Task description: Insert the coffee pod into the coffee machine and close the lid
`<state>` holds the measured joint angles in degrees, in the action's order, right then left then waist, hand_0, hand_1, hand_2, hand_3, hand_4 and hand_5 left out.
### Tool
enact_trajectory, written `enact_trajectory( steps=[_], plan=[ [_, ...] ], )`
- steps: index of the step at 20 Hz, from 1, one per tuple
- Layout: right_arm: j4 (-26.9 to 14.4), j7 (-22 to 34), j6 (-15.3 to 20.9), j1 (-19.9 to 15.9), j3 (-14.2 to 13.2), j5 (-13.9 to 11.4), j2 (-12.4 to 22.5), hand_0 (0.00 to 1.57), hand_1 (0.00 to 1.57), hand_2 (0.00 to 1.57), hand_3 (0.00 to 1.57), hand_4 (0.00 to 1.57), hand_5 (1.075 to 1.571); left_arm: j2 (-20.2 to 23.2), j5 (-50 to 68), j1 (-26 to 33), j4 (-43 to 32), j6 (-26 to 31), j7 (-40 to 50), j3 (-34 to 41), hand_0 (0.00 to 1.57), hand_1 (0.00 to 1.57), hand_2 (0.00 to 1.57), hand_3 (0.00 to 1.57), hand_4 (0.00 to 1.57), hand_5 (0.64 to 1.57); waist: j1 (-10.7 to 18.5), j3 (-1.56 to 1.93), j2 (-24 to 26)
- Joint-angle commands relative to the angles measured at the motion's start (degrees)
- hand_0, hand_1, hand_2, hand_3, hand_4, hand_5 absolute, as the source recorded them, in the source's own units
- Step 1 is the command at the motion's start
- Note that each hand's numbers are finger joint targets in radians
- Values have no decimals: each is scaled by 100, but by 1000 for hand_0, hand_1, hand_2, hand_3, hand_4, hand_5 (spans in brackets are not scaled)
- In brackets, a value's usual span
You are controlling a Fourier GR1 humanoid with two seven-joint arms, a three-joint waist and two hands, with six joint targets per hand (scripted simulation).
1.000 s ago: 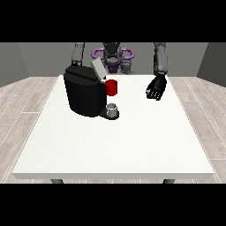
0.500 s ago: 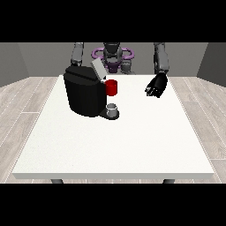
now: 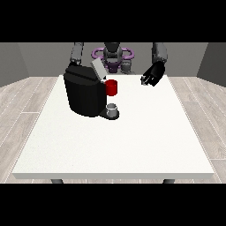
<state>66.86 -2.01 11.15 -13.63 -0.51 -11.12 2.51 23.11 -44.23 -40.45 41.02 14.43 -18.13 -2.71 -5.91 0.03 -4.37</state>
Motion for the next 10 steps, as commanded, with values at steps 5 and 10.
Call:
enact_trajectory(
  steps=[5,10],
  plan=[
    [-150,-77,289,-81,223,103,-241,0,0,0,0,0,1571,-333,43,-837,309,720,749,49,1331,1331,1351,1323,592,1571,-103,0,178],
    [-33,-183,-193,-260,-71,219,39,0,0,0,0,0,1571,-350,0,-1075,457,871,815,86,1331,1331,1351,1323,592,1571,-273,-1,111]
  ],
)
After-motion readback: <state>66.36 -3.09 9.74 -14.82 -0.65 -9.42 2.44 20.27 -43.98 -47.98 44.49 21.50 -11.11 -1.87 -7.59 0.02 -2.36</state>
